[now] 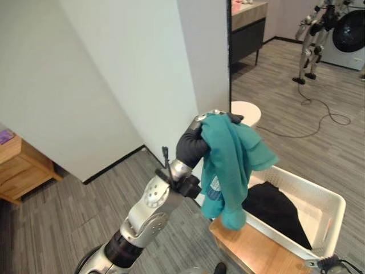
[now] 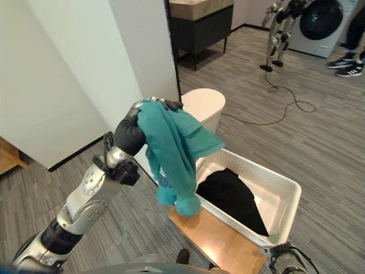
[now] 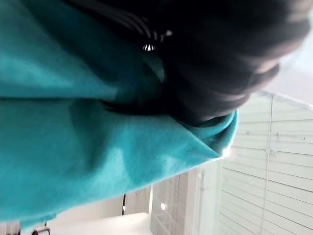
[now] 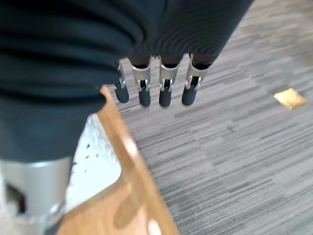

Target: Pick up bed clothes into laundry basket.

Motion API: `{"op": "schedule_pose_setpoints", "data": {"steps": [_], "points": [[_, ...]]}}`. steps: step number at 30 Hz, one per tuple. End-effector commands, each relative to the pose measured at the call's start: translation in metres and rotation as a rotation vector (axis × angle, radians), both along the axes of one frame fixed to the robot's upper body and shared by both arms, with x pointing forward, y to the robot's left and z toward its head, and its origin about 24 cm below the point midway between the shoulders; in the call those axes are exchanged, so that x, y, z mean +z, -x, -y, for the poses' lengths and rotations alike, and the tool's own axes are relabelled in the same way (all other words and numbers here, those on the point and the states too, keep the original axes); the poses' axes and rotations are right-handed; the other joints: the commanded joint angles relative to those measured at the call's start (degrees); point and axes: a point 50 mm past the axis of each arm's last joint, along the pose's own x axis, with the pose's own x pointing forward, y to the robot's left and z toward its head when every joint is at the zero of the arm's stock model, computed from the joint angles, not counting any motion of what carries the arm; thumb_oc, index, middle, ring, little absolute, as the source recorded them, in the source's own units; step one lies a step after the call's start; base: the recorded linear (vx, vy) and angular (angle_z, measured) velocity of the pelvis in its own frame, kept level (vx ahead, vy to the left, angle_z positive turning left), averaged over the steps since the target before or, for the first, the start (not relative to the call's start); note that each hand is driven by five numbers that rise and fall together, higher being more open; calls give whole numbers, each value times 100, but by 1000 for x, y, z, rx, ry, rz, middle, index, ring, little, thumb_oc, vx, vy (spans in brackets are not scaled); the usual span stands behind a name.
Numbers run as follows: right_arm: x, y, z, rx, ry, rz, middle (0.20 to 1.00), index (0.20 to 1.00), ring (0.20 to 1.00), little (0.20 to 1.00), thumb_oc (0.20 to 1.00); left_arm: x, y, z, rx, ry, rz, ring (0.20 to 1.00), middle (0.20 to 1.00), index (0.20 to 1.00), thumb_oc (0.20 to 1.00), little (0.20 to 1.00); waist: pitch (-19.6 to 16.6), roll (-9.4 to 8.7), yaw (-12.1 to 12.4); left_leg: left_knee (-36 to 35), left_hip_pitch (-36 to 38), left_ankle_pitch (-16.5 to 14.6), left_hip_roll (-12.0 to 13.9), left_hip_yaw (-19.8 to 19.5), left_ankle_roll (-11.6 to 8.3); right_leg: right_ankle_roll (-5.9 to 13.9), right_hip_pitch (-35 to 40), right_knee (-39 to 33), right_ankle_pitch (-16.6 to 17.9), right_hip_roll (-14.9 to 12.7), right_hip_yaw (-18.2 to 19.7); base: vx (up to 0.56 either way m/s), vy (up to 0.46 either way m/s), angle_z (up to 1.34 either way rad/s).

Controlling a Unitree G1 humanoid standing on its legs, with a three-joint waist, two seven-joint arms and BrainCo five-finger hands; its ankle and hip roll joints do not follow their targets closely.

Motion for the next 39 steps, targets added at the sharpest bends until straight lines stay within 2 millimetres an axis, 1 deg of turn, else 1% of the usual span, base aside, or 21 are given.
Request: {"op": "schedule_pose_setpoints", "data": {"steps": [1,2,3,5,6,8,10,13,15,16,17,18,21,22,28,30,33,34,36,37,39], "points": [[4,-28,-15,130,1,60,1000,1000,1000,1000,1000,25,-8,10,58,35,139,200,200,200,200,200,25,-297,51,24,-131,-149,319,209,-172,223,379,110,-471,-244,-93,36,-18,-20],[-1,-23,-23,117,-23,64,1000,1000,1000,1000,1000,21,-14,20,75,-16,137,200,200,200,200,200,50,-308,-57,24,-136,-155,343,260,-189,226,357,110,-461,-236,-74,25,-12,-24],[-1,-23,-23,117,-23,64,1000,1000,1000,1000,1000,21,-14,20,75,-16,137,200,200,200,200,200,50,-308,-56,24,-136,-155,343,260,-189,226,357,110,-461,-236,-74,32,-16,-25],[-7,-13,-31,102,-48,57,1000,1000,1000,1000,1000,17,-21,25,103,-53,119,200,200,200,200,200,94,-315,-193,24,-184,-137,366,303,-228,239,301,110,-442,-231,-74,1,-8,-12],[-7,-13,-31,102,-48,57,1000,1000,1000,1000,1000,17,-21,25,103,-53,119,200,200,200,200,200,93,-315,-193,24,-185,-137,366,302,-228,239,301,110,-442,-231,-74,0,-8,3],[-13,-1,-36,76,-71,43,1000,1000,1000,1000,1000,14,-23,29,114,-79,113,200,200,200,200,200,128,-330,-281,24,-228,-126,394,327,-248,249,274,110,-444,-221,-91,8,-11,5],[-16,5,-41,65,-87,43,1000,1000,1000,1000,1000,13,-25,28,141,-95,122,200,200,200,200,200,129,-350,-327,24,-243,-131,411,362,-263,250,260,110,-454,-216,-93,0,0,0],[-18,9,-44,53,-102,50,1000,1000,1000,1000,1000,10,-27,28,175,-122,132,200,200,200,200,200,139,-375,-364,24,-251,-136,422,392,-274,252,248,110,-454,-212,-96,9,-3,1],[-20,13,-48,42,-115,59,1000,1000,1000,1000,1000,-5,-32,30,202,-170,85,200,200,200,200,200,155,-409,-425,24,-279,-141,439,438,-277,265,199,110,-439,-212,-70,10,-5,-2],[-17,8,-44,50,-106,78,1000,1000,1000,1000,1000,-11,-31,32,184,-176,60,200,200,200,200,200,147,-414,-391,24,-292,-133,437,418,-279,262,187,110,-438,-213,-75,18,-9,-6],[-15,6,-41,41,-97,86,1000,1000,1000,1000,1000,-22,-29,35,161,-188,17,200,200,200,200,200,149,-412,-371,24,-308,-126,436,413,-281,265,174,110,-439,-210,-83,28,-4,-7],[-16,5,-41,25,-103,90,1000,1000,1000,1000,1000,-27,-29,34,165,-197,-3,200,200,200,200,200,153,-413,-384,24,-321,-121,439,428,-283,271,159,110,-436,-211,-74,25,2,-4],[-16,5,-41,13,-98,89,1000,1000,1000,1000,1000,-29,-28,36,159,-195,-17,200,200,200,200,200,150,-413,-430,24,-353,-128,451,479,-283,280,118,110,-433,-216,-29,25,6,-10],[-15,3,-41,13,-93,101,1000,1000,1000,1000,1000,-32,-28,40,146,-207,-30,200,200,200,200,200,162,-399,-502,24,-388,-135,457,529,-279,282,69,110,-423,-220,13,25,10,-17],[-9,-7,-36,29,-76,132,1000,1000,1000,1000,1000,-49,-27,49,127,-283,-54,200,200,200,200,200,275,-236,-733,24,-560,-187,481,800,-258,348,-245,110,-350,-285,247,15,32,-22],[-10,-6,-35,32,-73,119,1000,1000,1000,1000,1000,-49,-24,51,105,-280,-49,200,200,200,200,200,306,-186,-782,24,-601,-209,477,894,-245,378,-340,110,-321,-308,347,18,42,-34],[-9,-3,-30,32,-63,101,1000,1000,1000,1000,1000,-40,-18,54,77,-277,11,200,200,200,200,200,351,-128,-848,24,-631,-249,475,996,-223,405,-445,110,-293,-334,494,25,36,-33],[-8,-7,-29,46,-57,109,1000,1000,1000,1000,1000,-33,-17,55,81,-273,48,200,200,200,200,200,402,-105,-890,24,-645,-265,470,1033,-206,420,-503,110,-280,-342,577,18,31,-13],[-5,-13,-29,62,-52,120,1000,1000,1000,1000,1000,-31,-16,56,83,-266,61,200,200,200,200,200,439,-94,-908,24,-671,-270,464,1087,-197,428,-558,110,-259,-342,648,-16,41,-23],[-2,-22,-30,89,-50,135,1000,1000,1000,1000,1000,-29,-17,54,97,-256,63,200,200,200,200,200,489,-93,-929,24,-738,-283,463,1164,-182,440,-683,110,-210,-345,753,-33,49,-29],[-1,-27,-32,108,-52,154,1000,1000,1000,1000,1000,-25,-20,49,152,-239,78,200,200,200,200,200,554,-109,-953,24,-828,-294,469,1246,-167,457,-827,110,-162,-348,842,-24,28,-29]]}}
